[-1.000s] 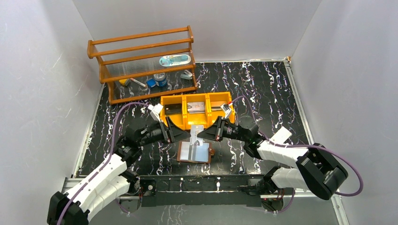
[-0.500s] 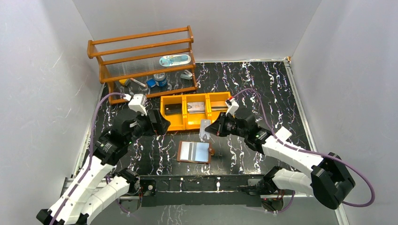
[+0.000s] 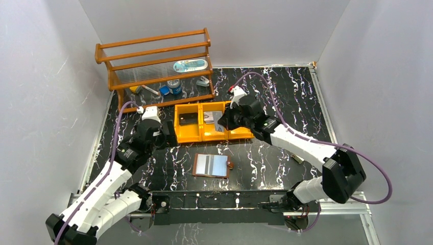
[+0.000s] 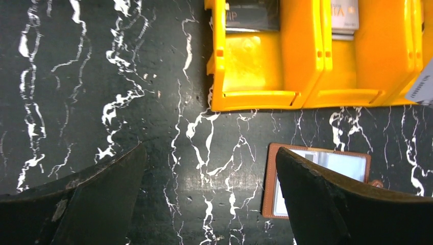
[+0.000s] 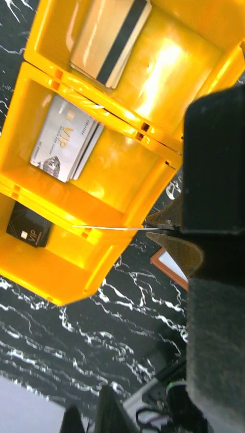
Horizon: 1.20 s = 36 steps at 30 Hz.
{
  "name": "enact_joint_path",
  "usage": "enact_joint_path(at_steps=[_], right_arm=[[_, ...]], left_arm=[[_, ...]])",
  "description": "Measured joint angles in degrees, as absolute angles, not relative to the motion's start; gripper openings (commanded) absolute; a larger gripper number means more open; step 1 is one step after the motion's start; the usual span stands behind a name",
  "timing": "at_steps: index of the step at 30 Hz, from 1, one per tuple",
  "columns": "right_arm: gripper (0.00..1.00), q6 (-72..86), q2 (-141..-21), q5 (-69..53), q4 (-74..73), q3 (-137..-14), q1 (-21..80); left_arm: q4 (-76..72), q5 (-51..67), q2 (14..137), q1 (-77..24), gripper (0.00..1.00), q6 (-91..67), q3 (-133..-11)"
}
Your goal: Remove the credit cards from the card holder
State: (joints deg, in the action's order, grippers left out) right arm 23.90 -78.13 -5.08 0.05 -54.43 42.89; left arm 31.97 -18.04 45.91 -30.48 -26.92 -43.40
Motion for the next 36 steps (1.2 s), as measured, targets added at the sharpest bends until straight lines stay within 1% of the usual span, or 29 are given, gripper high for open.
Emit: enact_joint_path(at_steps=[7, 15, 20, 26, 36], right_arm=[[0.0, 10.28, -83.05, 3.31, -2.96, -59.24, 47.44], [0.0, -18.74, -90.21, 14.41, -1.58, -62.63, 56.27], [0.0, -31.73, -97.17, 19.2, -2.37, -67.02, 56.31], [0.0, -38.83, -102.89, 20.71, -3.16, -71.79, 54.7], [0.0, -41.08, -106.48, 20.82, -3.86, -73.69, 52.16]], left_arm=[[32.69, -23.59, 39.81, -30.48, 0.98, -28.42, -43.38], [34.74, -27.81, 39.9, -30.48, 0.98, -29.85, -43.38], [35.81, -29.61, 39.2, -30.48, 0.98, -30.65, -43.38], [36.49, -30.65, 36.6, -30.48, 0.98, -31.11, -43.38], [36.53, -30.7, 36.42, -30.48, 0.98, -31.11, -43.38]])
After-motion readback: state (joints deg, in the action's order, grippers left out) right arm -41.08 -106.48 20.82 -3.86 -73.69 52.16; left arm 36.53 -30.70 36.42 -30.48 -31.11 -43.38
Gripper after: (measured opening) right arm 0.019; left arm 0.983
